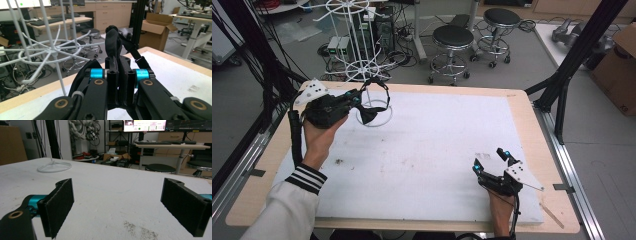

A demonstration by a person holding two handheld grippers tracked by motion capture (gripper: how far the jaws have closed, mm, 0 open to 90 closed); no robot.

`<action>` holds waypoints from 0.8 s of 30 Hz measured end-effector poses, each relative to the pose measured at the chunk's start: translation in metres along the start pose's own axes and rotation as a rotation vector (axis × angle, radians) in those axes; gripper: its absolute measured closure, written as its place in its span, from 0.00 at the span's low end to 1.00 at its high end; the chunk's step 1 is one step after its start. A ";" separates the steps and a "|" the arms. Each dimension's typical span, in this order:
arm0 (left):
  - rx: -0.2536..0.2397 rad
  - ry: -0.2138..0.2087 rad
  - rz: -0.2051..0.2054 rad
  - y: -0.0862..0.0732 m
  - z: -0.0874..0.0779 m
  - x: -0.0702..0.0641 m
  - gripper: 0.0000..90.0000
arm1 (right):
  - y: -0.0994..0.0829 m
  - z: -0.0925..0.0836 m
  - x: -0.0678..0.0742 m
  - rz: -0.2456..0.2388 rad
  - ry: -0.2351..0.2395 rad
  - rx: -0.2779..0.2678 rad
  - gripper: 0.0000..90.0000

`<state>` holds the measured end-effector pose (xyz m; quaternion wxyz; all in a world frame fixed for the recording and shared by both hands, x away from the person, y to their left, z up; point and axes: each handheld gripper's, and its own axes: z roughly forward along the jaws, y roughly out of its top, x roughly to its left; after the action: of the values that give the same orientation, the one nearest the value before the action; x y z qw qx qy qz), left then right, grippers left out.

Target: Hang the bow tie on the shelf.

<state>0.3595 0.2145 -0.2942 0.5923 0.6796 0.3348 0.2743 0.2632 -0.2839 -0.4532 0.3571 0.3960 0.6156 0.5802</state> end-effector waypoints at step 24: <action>0.057 0.135 -0.025 -0.025 0.025 0.030 0.95 | 0.000 0.000 0.000 -0.004 -0.002 0.002 0.12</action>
<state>0.3940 0.2238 -0.3233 0.5521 0.6719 0.3902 0.3025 0.2631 -0.2839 -0.4531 0.3585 0.3957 0.6168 0.5784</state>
